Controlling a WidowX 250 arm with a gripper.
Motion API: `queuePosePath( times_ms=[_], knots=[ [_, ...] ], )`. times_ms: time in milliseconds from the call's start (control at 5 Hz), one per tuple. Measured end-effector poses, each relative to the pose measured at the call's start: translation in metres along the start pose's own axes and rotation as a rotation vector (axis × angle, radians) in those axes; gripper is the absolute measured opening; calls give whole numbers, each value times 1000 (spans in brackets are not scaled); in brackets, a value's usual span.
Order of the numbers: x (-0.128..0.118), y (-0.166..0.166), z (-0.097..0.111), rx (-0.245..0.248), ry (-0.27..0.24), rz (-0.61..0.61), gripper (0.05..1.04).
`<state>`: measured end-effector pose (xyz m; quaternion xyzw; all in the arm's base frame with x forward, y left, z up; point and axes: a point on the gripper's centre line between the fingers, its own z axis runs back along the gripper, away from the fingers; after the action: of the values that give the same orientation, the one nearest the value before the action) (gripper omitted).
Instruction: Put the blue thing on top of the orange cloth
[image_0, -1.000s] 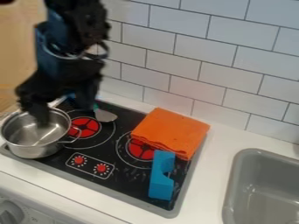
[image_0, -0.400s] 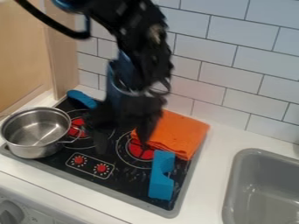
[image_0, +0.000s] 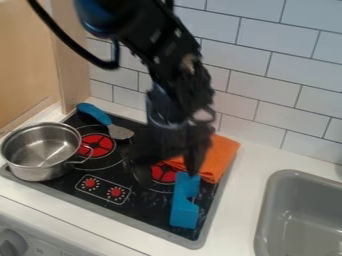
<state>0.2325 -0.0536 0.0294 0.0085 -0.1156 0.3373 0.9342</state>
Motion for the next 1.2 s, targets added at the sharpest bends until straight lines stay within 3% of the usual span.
queuePosePath(
  times_ms=[200,400,600,800,1000,1200],
  knots=[
    [-5,-4,-7,21,19,-23,999],
    [-8,-15,-10,6,30,-35,999],
    [-18,-12,-23,45,72,-43,999],
    [-20,-13,-26,46,86,-44,999],
    [-20,-15,-28,53,94,-55,952],
    [-19,-13,-28,72,84,-53,666]
  ],
)
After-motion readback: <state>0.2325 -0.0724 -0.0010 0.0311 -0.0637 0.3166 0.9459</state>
